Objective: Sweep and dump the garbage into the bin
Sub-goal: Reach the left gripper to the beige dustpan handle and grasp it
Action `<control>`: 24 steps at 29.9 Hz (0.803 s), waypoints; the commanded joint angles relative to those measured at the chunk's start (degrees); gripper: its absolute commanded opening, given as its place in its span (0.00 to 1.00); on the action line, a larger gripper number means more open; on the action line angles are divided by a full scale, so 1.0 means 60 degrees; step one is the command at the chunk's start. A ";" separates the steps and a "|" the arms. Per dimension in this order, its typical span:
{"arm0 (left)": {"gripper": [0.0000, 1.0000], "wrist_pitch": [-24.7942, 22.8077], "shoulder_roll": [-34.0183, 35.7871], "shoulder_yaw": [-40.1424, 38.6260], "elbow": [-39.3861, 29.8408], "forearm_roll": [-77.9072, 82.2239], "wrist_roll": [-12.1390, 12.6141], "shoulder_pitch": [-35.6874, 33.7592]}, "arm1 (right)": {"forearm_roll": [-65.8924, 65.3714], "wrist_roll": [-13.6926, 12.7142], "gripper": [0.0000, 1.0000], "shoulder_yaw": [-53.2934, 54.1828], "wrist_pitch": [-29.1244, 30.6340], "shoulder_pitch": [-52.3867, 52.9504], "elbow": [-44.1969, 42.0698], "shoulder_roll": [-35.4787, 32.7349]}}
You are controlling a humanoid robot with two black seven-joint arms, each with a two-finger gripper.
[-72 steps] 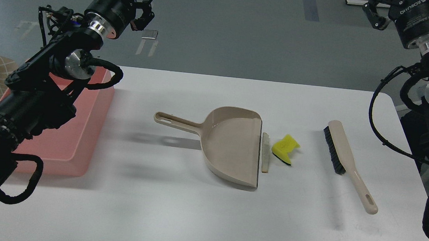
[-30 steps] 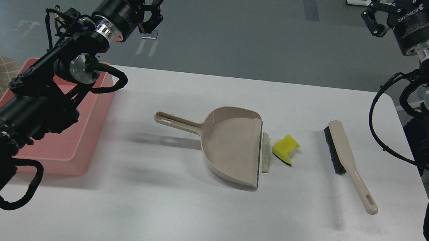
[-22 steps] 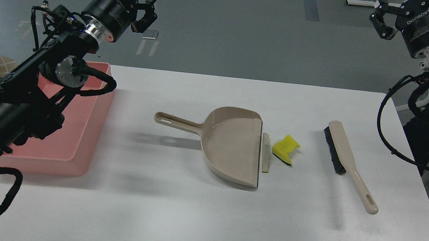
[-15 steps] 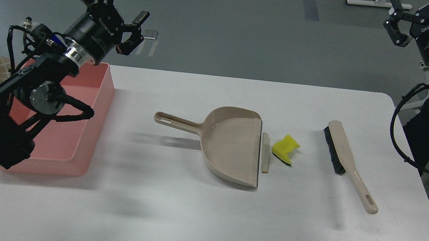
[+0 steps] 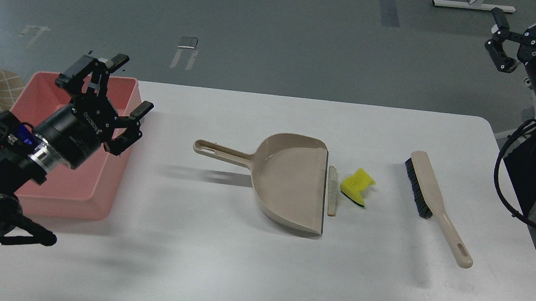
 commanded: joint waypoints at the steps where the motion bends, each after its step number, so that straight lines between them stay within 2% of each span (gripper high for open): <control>1: 0.98 0.0319 -0.0417 0.0044 -0.0256 0.1121 -0.0210 0.0528 | -0.0001 0.0000 1.00 0.0014 -0.0003 -0.0011 0.0001 0.0008; 8: 0.97 0.0832 -0.1062 0.0643 -0.0608 0.2032 -0.0020 0.0646 | -0.0001 0.0000 1.00 0.0014 0.0012 -0.0011 0.0075 -0.0050; 12: 0.97 0.1053 -0.1283 0.1113 -0.0652 0.2223 0.0624 0.0529 | -0.0001 0.0000 1.00 0.0028 -0.0003 -0.0011 0.0176 -0.0036; 14: 0.97 0.1053 -0.1283 0.1288 -0.0594 0.2223 0.0742 0.0470 | -0.0001 0.0000 1.00 0.0028 -0.0003 -0.0011 0.0265 -0.0036; 20: 0.96 0.1082 -0.1706 0.2474 -0.0155 0.2238 0.1050 -0.0554 | -0.0001 0.0000 1.00 0.0014 -0.0003 0.0004 0.0280 -0.0036; 24: 0.96 0.1579 -0.2862 0.3030 0.0868 0.2223 0.1620 -0.1548 | -0.0001 0.0000 1.00 -0.0001 -0.0003 -0.0011 0.0251 -0.0036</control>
